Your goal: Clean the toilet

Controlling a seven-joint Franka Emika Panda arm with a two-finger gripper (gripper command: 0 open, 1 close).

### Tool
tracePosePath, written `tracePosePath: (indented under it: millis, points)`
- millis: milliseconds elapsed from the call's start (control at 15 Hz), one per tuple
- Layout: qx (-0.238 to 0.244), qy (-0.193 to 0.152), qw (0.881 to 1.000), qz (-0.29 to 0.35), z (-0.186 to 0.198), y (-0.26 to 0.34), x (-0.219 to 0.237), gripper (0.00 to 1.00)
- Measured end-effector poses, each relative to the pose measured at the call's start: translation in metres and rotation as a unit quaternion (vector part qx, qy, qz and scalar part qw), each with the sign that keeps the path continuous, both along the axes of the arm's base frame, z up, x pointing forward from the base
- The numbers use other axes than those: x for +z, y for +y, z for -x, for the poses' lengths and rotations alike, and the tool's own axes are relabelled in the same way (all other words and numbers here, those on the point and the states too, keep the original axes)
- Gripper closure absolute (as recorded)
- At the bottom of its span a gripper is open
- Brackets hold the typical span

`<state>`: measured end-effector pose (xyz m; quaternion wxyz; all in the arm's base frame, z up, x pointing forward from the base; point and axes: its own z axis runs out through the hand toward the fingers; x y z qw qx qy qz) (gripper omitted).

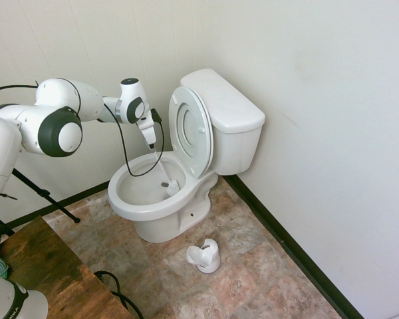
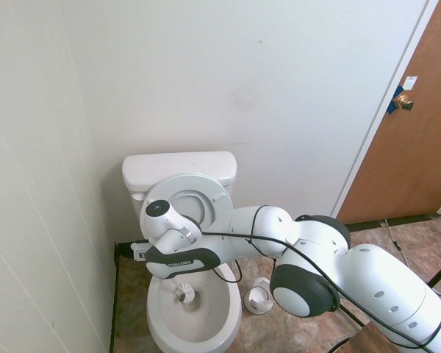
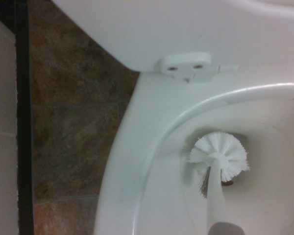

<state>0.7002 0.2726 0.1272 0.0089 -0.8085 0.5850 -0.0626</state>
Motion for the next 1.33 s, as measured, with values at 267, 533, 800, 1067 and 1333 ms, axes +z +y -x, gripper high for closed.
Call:
tracePosePath:
  millis: [267, 533, 800, 1067, 1333]
  points:
    - [0.014, -0.010, 1.000, -0.011, 0.039, 0.016, 0.006, 1.00]
    - [0.026, -0.006, 0.999, -0.026, 0.087, 0.018, -0.001, 1.00]
    - [0.033, 0.005, 0.999, -0.031, 0.139, -0.002, -0.018, 1.00]
    - [0.027, 0.001, 0.999, -0.035, 0.189, -0.034, -0.015, 1.00]
    - [-0.009, -0.005, 0.999, -0.040, 0.219, -0.094, 0.007, 1.00]
